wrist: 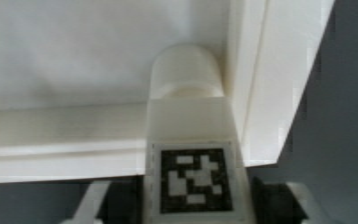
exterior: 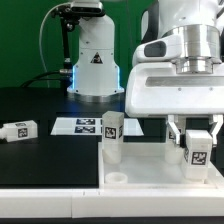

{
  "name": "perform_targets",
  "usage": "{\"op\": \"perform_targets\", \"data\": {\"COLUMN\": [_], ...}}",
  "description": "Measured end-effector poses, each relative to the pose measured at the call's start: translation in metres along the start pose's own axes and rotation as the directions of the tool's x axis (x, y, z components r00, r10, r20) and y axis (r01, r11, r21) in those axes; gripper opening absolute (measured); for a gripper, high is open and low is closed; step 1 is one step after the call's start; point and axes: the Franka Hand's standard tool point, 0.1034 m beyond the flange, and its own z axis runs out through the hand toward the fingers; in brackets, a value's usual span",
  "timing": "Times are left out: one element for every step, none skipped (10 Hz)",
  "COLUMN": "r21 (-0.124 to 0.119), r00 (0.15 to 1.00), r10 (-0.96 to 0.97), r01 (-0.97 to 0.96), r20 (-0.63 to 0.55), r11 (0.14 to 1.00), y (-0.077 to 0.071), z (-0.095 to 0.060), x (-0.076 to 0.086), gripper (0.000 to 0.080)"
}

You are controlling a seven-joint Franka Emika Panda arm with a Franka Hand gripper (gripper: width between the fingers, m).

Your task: Assemble square table

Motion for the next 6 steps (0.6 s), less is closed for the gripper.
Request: {"op": "perform_targets", "data": {"r21": [-0.001, -0.001, 0.004, 0.006, 0.007, 0.003], "r00": [1.000, 0.999, 0.998, 0.991, 0.979, 0.971], "r10": [0.000, 0.005, 0.017, 0.031, 0.043, 0.060], "r01": [0.000, -0.005, -0.018, -0.032, -0.045, -0.063], "r20": [0.010, 0.046, 0.067, 0.134, 0.198, 0.232], "r11": [1.000, 1.000, 1.000, 0.999, 0.999, 0.998], "y": [0.000, 0.001, 0.000, 0.000, -0.001, 0.001], "z": [0.000, -0.001, -0.007, -0.009, -0.008, -0.007], "x": [-0.001, 0.001, 0.014, 0.022, 0.030, 0.034], "gripper": [0.0370, 0.0559, 0.0559, 0.0634, 0.0634, 0.0647]}}
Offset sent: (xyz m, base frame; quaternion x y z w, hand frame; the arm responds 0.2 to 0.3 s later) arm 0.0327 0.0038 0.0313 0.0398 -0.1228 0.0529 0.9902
